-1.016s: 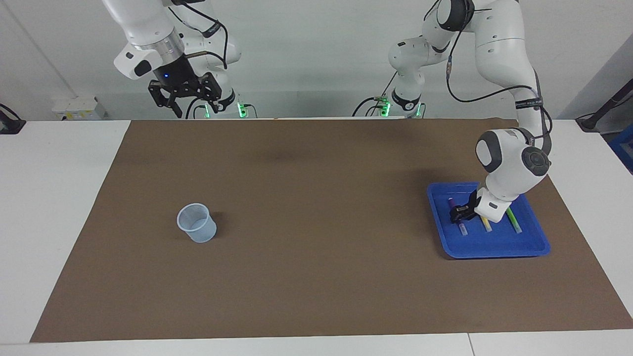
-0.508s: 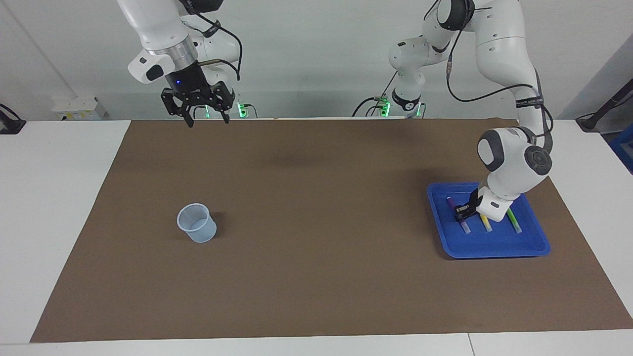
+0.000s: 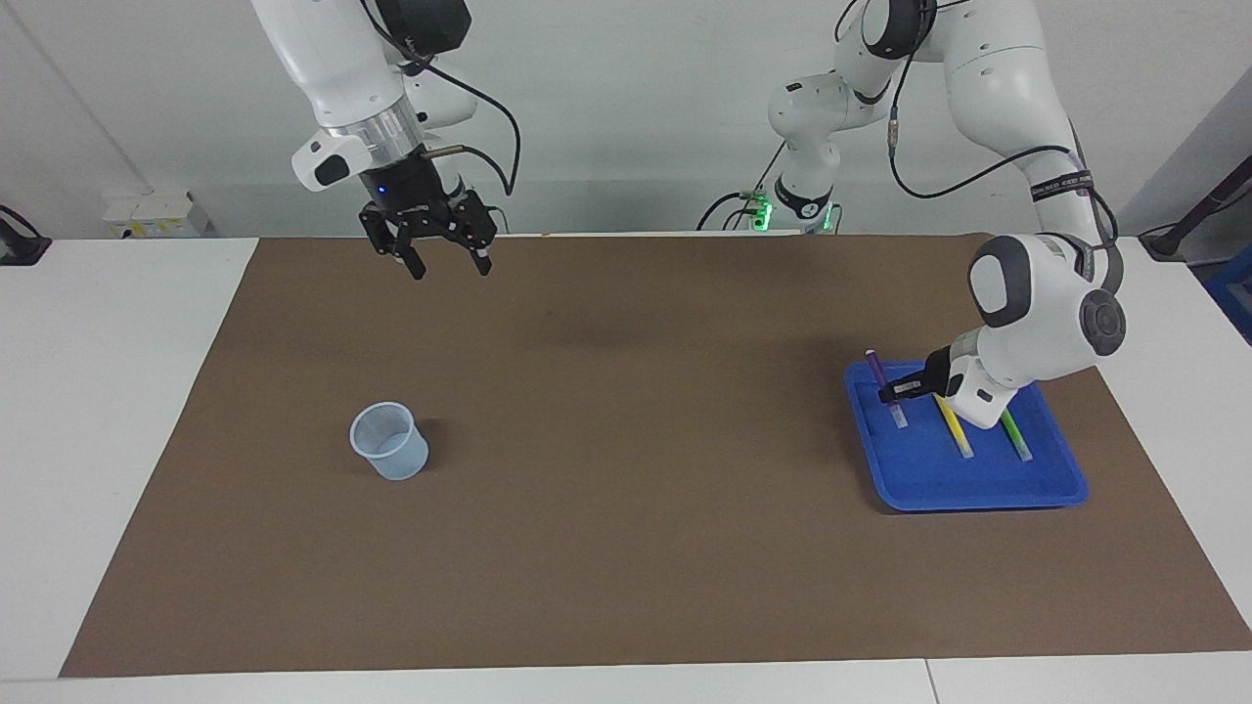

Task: Transfer and insert pens with both arms
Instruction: 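Lift the purple pen with the left gripper while the right gripper approaches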

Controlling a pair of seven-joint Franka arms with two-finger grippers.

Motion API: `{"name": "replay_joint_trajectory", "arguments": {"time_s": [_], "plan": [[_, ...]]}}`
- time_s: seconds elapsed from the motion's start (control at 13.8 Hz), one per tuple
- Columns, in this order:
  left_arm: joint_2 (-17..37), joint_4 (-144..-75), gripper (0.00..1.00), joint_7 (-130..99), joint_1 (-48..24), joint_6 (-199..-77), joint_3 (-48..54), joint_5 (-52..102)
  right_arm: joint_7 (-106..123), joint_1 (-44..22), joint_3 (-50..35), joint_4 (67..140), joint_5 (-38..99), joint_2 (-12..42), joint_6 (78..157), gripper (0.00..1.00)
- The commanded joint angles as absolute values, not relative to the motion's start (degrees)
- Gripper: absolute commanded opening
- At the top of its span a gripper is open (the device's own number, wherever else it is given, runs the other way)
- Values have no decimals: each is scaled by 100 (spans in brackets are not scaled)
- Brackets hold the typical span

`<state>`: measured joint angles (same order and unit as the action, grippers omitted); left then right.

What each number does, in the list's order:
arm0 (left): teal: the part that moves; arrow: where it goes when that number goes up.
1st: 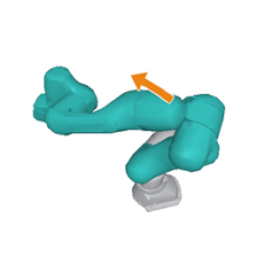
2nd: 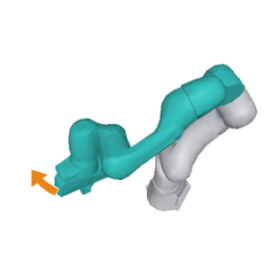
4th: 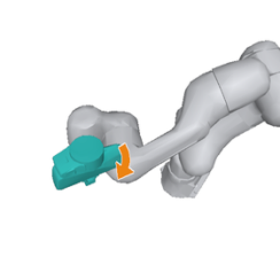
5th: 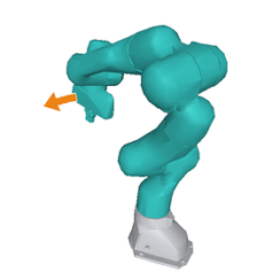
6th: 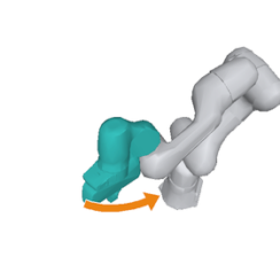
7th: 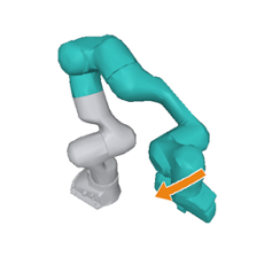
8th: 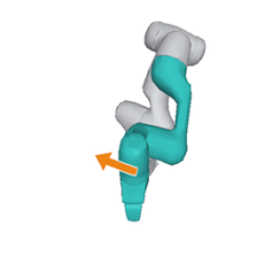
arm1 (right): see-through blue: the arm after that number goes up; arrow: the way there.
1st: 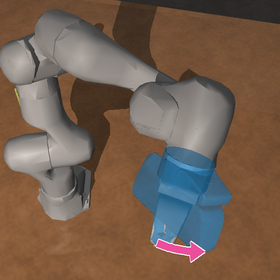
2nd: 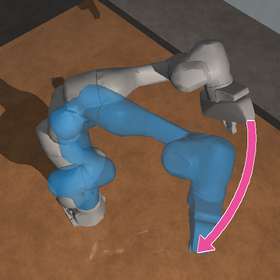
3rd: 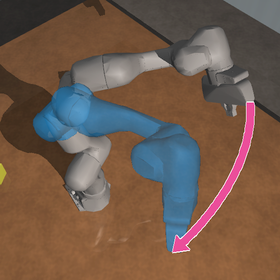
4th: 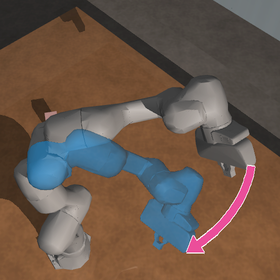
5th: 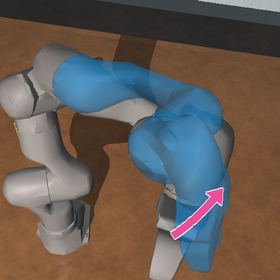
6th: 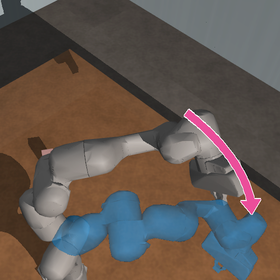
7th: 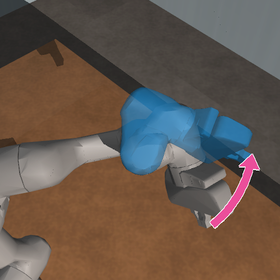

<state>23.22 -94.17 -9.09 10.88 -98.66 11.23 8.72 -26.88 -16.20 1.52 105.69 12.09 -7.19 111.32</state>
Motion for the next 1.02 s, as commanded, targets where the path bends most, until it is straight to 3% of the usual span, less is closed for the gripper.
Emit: {"name": "replay_joint_trajectory", "arguments": {"time_s": [0.0,0.44,0.94], "plan": [[2549,-8833,0,-1107,924,-9343,1090,967,-3818,-2055,167,10617,1345,-660,11590,100],[2461,-8947,0,-5136,651,-9167,1116,2879,-6176,-2592,167,10617,1354,-335,12576,100],[2303,-9026,0,-7264,-237,-9622,1125,3540,-6250,-2732,141,10600,1881,-53,13269,100]]}}
